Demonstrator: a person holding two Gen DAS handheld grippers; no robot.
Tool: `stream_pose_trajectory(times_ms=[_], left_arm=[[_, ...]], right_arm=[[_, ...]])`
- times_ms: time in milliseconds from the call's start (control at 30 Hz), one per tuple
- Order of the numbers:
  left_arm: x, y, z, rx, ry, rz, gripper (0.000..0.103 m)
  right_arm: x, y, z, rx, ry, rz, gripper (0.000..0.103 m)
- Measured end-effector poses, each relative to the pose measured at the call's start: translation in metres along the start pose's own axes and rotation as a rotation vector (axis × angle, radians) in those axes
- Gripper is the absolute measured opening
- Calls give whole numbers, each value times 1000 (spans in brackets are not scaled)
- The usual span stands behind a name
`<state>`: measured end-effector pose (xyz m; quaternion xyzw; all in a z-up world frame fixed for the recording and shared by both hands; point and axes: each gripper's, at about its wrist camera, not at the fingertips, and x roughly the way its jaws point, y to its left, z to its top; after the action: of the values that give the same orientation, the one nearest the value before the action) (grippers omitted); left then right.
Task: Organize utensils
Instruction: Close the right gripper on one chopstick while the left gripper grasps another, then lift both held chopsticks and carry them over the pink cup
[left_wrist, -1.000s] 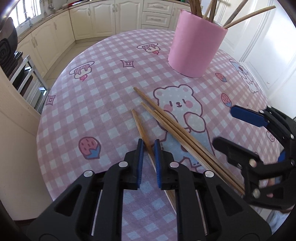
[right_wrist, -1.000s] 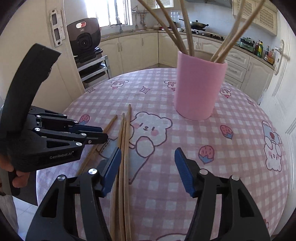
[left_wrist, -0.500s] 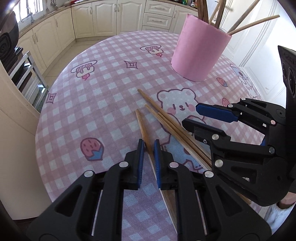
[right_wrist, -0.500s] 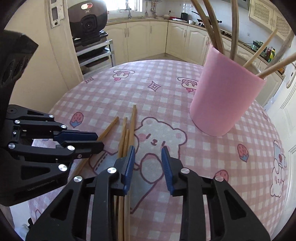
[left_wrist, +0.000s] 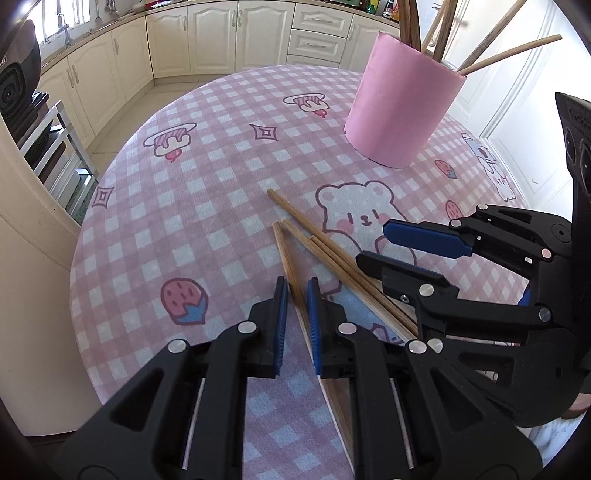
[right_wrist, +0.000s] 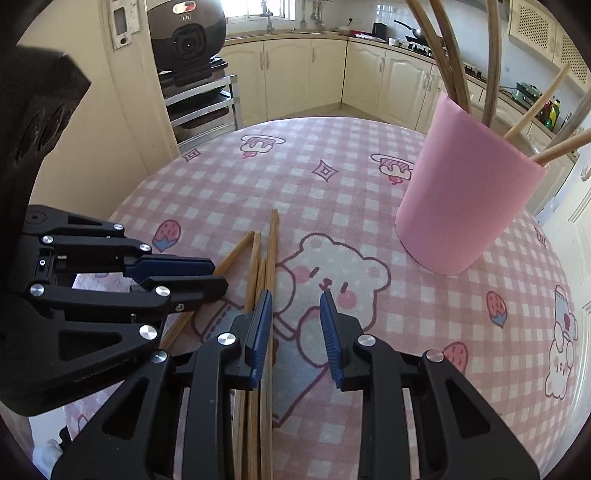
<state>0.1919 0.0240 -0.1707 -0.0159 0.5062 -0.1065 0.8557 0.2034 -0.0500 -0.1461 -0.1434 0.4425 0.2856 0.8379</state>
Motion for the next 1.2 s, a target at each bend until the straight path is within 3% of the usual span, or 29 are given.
stream_pose_trajectory(times_ms=[767, 933, 1000, 1033, 1200], left_arm=[[4, 8, 7, -30, 30, -23, 13], [5, 9, 9, -48, 28, -35, 13], [5, 9, 8, -42, 26, -31, 13], [5, 9, 9, -42, 26, -28, 13], [7, 4, 13, -35, 37, -33, 24]], right_arm=[[7, 0, 13, -68, 101, 28, 23], [17, 4, 16, -82, 109, 31, 16], [18, 2, 16, -81, 94, 22, 7], [19, 1, 17, -78, 86, 16, 6], [12, -9, 13, -43, 65, 11, 4]])
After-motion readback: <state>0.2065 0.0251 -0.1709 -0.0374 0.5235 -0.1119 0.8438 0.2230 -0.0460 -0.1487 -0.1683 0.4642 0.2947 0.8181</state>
